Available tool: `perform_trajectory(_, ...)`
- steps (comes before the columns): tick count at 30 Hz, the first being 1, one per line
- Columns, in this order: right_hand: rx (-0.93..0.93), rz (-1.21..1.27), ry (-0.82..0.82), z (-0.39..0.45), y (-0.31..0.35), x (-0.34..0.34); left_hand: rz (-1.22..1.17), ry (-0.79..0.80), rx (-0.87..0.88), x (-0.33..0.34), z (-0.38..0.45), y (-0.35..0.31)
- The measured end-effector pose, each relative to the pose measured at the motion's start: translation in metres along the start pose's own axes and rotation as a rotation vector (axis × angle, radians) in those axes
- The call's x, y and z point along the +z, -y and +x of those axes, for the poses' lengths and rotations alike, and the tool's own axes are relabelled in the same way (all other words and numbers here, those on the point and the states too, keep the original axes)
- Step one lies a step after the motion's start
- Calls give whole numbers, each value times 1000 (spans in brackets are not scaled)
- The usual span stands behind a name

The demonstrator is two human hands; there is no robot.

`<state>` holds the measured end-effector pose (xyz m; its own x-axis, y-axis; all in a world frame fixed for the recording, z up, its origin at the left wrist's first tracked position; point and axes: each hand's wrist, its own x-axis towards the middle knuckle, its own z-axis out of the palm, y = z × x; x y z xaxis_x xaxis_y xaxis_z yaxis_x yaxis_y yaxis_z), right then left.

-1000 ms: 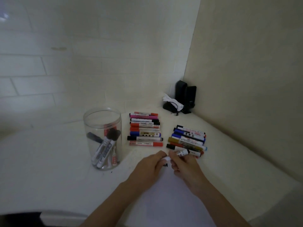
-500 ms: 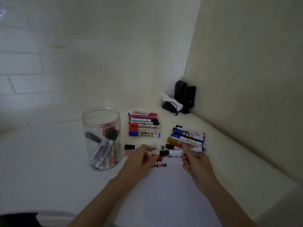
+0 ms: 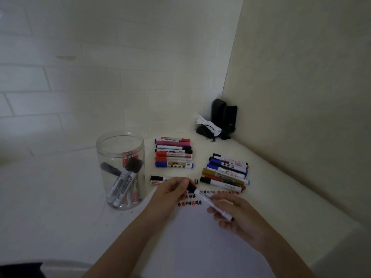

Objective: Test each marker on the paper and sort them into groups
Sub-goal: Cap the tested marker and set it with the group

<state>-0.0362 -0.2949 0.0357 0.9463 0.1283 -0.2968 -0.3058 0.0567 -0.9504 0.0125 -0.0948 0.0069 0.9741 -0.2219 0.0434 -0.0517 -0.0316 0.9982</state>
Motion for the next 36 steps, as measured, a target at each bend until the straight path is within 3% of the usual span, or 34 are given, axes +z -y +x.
perform_trajectory(3,8,-298,41,-2,2,9,-62,20,-9,8,-7,-6)
perform_trajectory(8,-105,-506,22,-7,8,27,-286,58,44,16,-18,-13)
perform_trajectory(11,-288,-769,-112,-8,3,34,-273,-47,51,28,-23,-15)
perform_trajectory(15,-474,-994,-309,-23,-3,22,-616,-335,-107,13,-11,-31)
perform_trajectory(17,-456,-976,-325,-29,-6,7,-520,-325,-43,4,-9,-34)
perform_trajectory(20,-376,-974,-319,-20,-10,2,-42,-118,73,19,-13,-26)
perform_trajectory(22,-392,-912,-326,-13,-12,5,103,-114,124,24,-8,-11)
perform_trajectory(26,-409,-658,-211,-5,-5,6,201,-168,108,12,2,8)
perform_trajectory(31,-250,104,-59,7,8,3,282,-145,153,2,5,11)
perform_trajectory(33,-253,95,-61,12,8,2,260,-124,156,-1,9,13)
perform_trajectory(36,-282,-105,-155,20,3,7,296,-112,174,-4,18,21)
